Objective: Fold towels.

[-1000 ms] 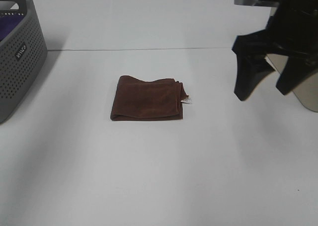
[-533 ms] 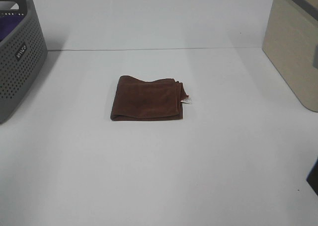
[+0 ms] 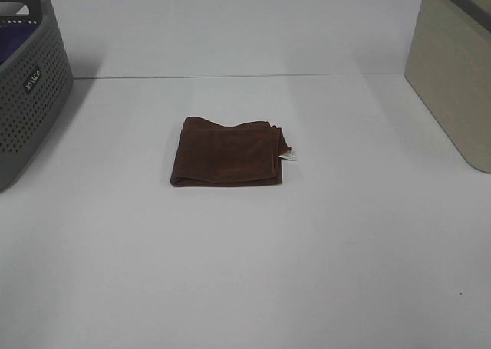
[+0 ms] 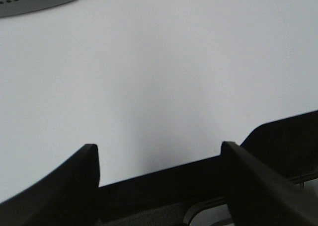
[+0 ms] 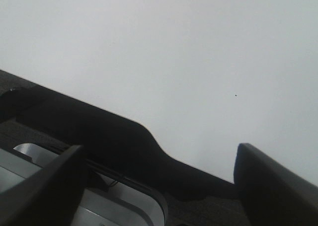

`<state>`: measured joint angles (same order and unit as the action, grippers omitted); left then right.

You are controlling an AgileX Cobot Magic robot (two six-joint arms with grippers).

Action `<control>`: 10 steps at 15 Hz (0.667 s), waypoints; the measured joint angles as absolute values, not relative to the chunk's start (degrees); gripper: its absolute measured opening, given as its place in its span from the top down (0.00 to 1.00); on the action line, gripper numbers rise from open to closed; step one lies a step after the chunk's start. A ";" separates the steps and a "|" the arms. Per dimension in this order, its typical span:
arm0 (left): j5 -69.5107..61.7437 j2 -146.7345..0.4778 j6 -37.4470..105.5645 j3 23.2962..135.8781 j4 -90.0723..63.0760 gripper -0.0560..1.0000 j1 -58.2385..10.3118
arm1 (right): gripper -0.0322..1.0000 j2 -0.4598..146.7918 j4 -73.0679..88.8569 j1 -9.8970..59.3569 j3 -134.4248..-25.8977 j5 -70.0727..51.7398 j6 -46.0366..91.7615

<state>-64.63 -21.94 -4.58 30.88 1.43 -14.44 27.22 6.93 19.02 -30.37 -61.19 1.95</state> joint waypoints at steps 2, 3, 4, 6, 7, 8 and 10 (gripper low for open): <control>-60.56 -21.89 0.92 28.76 -2.75 0.35 -14.44 | 0.21 19.48 6.59 19.02 -29.16 -61.13 2.98; -60.16 -21.89 2.35 28.65 -3.72 0.35 -14.44 | 0.21 18.16 6.59 19.02 -29.16 -61.08 3.32; -60.16 -21.89 2.75 28.65 -4.07 0.35 -14.44 | 0.21 17.99 6.65 19.02 -29.16 -61.08 3.67; -60.16 -21.89 3.44 28.65 -4.13 0.35 -14.44 | 0.22 17.53 6.65 19.02 -29.16 -60.91 4.58; -60.16 -21.89 3.84 28.65 -4.18 0.35 -14.44 | 0.22 17.53 6.65 19.02 -29.16 -60.91 4.81; -60.16 -21.89 4.35 28.65 -4.30 0.34 -14.44 | 0.22 17.53 6.65 19.02 -29.16 -60.91 5.73; -60.16 -21.89 5.33 28.65 -4.35 0.34 -14.44 | 0.22 17.53 6.65 19.02 -29.16 -60.91 7.39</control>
